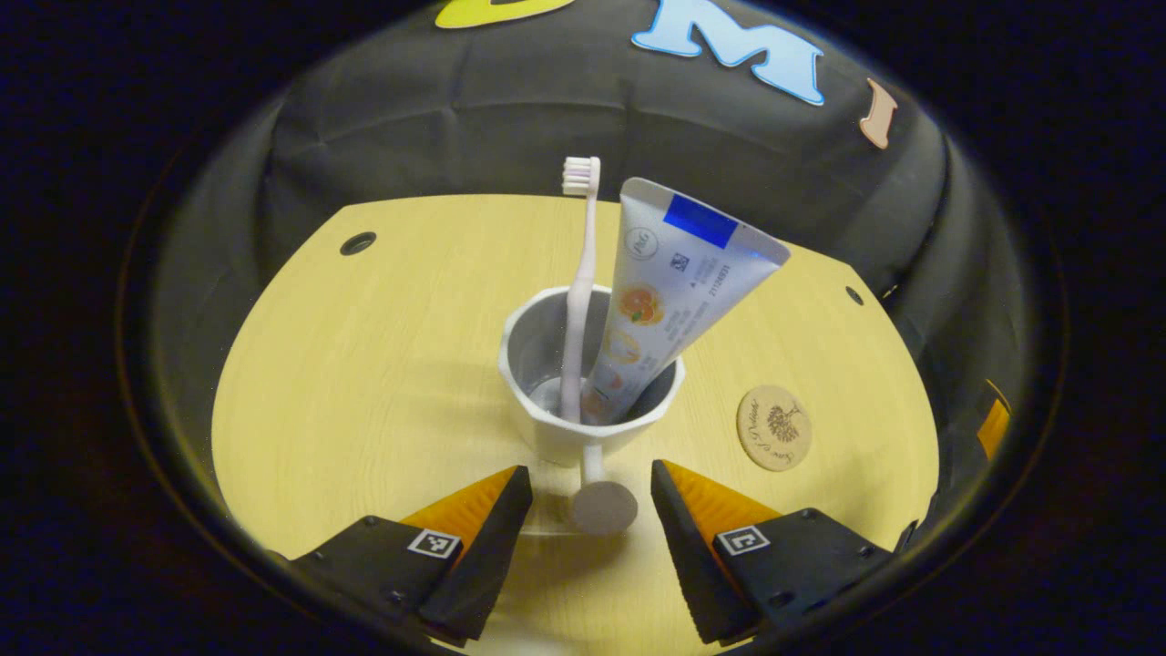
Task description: Put the toothbrush and toothpaste on the desktop into the cup, then pick up the cup and place it on the coaster on the desktop.
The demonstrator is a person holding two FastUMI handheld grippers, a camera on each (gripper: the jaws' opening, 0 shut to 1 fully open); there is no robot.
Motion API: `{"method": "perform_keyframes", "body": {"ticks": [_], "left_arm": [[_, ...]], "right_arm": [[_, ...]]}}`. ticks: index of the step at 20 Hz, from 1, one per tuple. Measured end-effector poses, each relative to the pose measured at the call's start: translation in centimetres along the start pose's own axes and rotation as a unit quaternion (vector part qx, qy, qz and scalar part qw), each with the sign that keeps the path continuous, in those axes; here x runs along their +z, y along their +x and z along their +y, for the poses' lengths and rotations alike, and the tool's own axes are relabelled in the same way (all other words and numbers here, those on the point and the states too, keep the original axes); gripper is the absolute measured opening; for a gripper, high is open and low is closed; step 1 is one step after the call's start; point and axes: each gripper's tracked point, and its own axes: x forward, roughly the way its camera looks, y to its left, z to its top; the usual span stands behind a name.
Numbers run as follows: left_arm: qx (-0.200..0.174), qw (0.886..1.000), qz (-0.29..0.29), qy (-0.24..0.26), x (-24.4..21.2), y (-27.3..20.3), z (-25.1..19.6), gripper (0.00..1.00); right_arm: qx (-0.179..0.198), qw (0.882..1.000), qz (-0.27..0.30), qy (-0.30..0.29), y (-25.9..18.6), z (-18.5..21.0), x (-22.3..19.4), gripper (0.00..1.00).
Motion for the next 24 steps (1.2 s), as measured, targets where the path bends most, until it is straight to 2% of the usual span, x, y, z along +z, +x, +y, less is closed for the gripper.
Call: {"method": "perform_keyframes", "body": {"ticks": [3,4,5,6,8,9,13,15,18,19,20,21,24], "left_arm": [[0.008,1.000,0.008,0.006,0.3,0.4,0.4,0.85],[0.011,1.000,0.009,0.008,0.3,0.7,0.4,0.87],[0.013,1.000,0.012,0.011,0.3,0.8,0.4,0.81],[0.016,1.000,0.013,0.014,0.3,1.0,0.5,0.87],[0.024,0.999,0.020,0.023,0.1,1.4,0.8,0.70],[0.029,0.999,0.022,0.028,0.1,1.4,1.0,0.65],[0.030,0.999,0.033,0.026,-0.2,1.7,1.1,0.62],[0.029,0.999,0.035,0.022,-0.4,1.6,0.9,0.43],[0.047,0.998,0.034,0.028,-0.4,1.7,1.5,0.42],[0.047,0.998,0.034,0.028,-0.4,1.6,1.3,0.34],[0.050,0.998,0.032,0.029,-0.4,1.5,1.5,0.34],[0.050,0.998,0.029,0.025,-0.1,1.5,1.4,0.39],[0.050,0.998,0.021,0.025,-0.2,1.9,1.0,0.36]], "right_arm": [[0.001,1.000,0.008,0.002,0.7,-0.1,-0.2,0.88],[0.002,1.000,0.010,0.003,0.9,-0.1,-0.4,0.88],[0.002,1.000,0.013,0.005,1.1,-0.2,-0.4,0.88],[0.001,1.000,0.014,0.005,1.2,-0.4,-0.5,0.88],[0.001,1.000,0.018,0.008,1.5,-0.6,-0.6,0.88],[0.000,1.000,0.020,0.011,1.6,-0.7,-0.6,0.88],[-0.002,0.999,0.025,0.020,1.9,-1.1,-0.6,0.88],[-0.002,0.999,0.026,0.023,1.9,-1.2,-0.6,0.88],[-0.002,0.999,0.027,0.025,1.9,-1.3,-0.6,0.88],[-0.002,0.999,0.027,0.025,1.9,-1.3,-0.6,0.88],[-0.002,0.999,0.027,0.024,1.8,-1.3,-0.6,0.88],[-0.001,0.999,0.027,0.024,1.8,-1.3,-0.6,0.88],[-0.002,0.999,0.026,0.023,1.6,-1.6,-0.7,0.88]]}}
